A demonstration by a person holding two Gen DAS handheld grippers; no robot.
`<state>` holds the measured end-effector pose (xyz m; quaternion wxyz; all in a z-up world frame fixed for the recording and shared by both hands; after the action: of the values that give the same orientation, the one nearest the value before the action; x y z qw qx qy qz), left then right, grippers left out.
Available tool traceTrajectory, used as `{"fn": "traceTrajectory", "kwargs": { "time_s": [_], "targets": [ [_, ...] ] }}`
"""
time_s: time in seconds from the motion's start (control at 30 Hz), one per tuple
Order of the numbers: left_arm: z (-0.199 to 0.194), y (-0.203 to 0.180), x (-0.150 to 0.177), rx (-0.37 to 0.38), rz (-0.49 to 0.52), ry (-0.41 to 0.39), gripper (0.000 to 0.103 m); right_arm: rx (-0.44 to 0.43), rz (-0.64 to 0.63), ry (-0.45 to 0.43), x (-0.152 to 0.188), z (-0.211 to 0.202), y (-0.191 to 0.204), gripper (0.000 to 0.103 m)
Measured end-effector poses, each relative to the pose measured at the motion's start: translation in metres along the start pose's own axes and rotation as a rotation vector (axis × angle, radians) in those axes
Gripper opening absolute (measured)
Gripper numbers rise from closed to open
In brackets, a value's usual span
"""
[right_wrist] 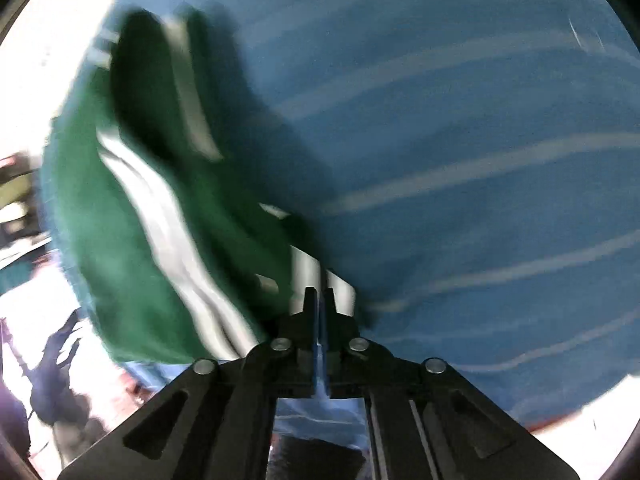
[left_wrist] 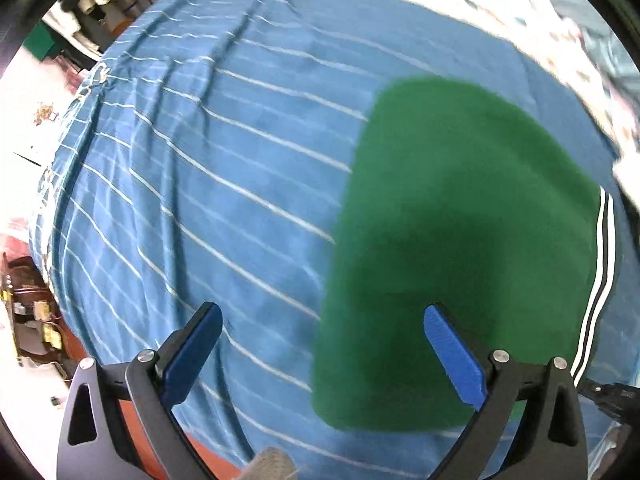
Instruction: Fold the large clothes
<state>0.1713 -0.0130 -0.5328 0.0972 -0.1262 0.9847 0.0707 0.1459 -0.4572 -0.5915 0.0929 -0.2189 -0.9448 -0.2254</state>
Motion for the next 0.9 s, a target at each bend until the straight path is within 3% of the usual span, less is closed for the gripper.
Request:
{"fn": "traceTrajectory", "kwargs": {
  "time_s": [0.03, 0.07, 0.1, 0.13, 0.17, 0.23, 0.37, 0.47, 0.6, 0.7, 0.83, 0.9],
  "targets": [
    [0.002, 0.006, -0.004, 0.018, -0.01, -0.008, 0.103, -0.007, -0.041, -0.019, -0.005, -0.007, 0.007, 0.02],
    [0.005, 0.013, -0.011, 0.055, -0.025, -0.014, 0.103, -0.027, -0.088, -0.038, -0.011, -0.011, 0.015, 0.043],
    [0.007, 0.015, -0.014, 0.077, -0.032, -0.02, 0.103, -0.036, -0.123, -0.047, -0.017, -0.011, 0.02, 0.057],
    [0.01, 0.017, -0.019, 0.111, -0.041, -0.031, 0.103, -0.05, -0.155, -0.055, -0.025, -0.008, 0.025, 0.077],
    [0.014, 0.016, -0.023, 0.148, -0.042, -0.034, 0.103, -0.067, -0.18, -0.06, -0.028, -0.005, 0.028, 0.085],
    [0.027, 0.008, -0.031, 0.225, -0.018, -0.012, 0.103, -0.166, -0.209, -0.036, -0.048, 0.009, 0.038, 0.085],
    [0.052, -0.011, -0.04, 0.284, 0.046, 0.026, 0.103, -0.27, -0.173, -0.011, -0.075, 0.016, 0.036, 0.085],
    [0.06, -0.025, -0.041, 0.356, 0.061, 0.048, 0.103, -0.251, -0.154, -0.117, -0.073, -0.003, 0.028, 0.085],
    [0.066, -0.039, -0.039, 0.425, 0.066, 0.065, 0.103, -0.388, -0.108, -0.171, -0.078, -0.031, 0.035, 0.094],
    [0.071, -0.051, -0.037, 0.468, 0.063, 0.079, 0.102, -0.406, -0.234, -0.068, -0.081, 0.001, 0.07, 0.095],
    [0.071, -0.052, -0.042, 0.454, 0.069, 0.059, 0.099, -0.371, -0.242, 0.09, -0.098, 0.069, 0.081, 0.098],
    [0.07, -0.049, -0.044, 0.462, 0.064, 0.053, 0.096, -0.423, -0.238, 0.082, -0.102, 0.079, 0.088, 0.099]
  ]
}}
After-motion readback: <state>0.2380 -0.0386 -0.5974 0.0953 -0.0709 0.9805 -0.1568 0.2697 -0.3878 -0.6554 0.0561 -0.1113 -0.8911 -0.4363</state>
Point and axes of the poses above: each gripper's, at about its wrist camera, not at the fingertips, and z roughly the way its jaws point, y to its left, x to its underside, the point moved 6 cm from there along z, roughly the way its jaws point, and after that the axes turned 3 degrees about -x, right-handed, at the moved point
